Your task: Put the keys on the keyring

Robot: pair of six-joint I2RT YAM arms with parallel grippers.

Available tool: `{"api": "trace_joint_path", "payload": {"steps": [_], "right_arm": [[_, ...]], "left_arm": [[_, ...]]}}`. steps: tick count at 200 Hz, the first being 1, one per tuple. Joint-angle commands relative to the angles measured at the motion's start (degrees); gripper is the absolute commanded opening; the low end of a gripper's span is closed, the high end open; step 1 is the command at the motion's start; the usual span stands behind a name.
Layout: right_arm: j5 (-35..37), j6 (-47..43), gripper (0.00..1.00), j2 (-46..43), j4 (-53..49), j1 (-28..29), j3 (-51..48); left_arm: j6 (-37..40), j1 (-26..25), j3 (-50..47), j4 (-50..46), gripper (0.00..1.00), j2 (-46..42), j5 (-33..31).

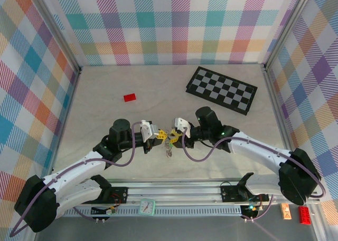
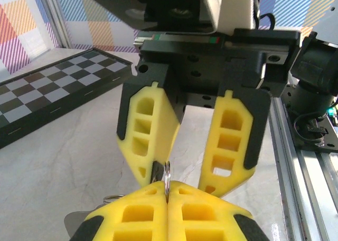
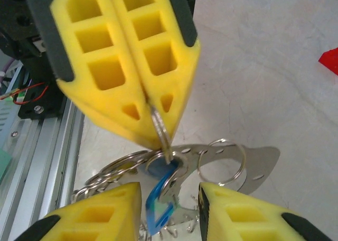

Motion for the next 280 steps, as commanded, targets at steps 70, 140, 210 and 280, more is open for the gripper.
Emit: {"api": "trace_joint_path", "payload": {"steps": [70,140,210,280], "right_arm": [[-1.2,3.8,0.23,2.8,9.8,0.0,-2.6],[2.4,-0.3,0.06,-2.4,3.0,0.0,-2.0],[5.2,-3.7,0.00,-6.8,-4.5,0.0,2.4],[9.1,-6.7,0.00,-7.4,-13.7,0.1,7.9]], "left_arm": [[-1.2,-0.4,0.0,4.4,0.00,0.2,2.3],[0.4,-0.4,0.8,0.4,0.00,-0.3,-0.6],[2.7,-0.4,3.0,-5.9,0.00,0.0,-1.5],[1.1,-0.4,0.6,-1.0,0.32,-2.6,-6.6]]}}
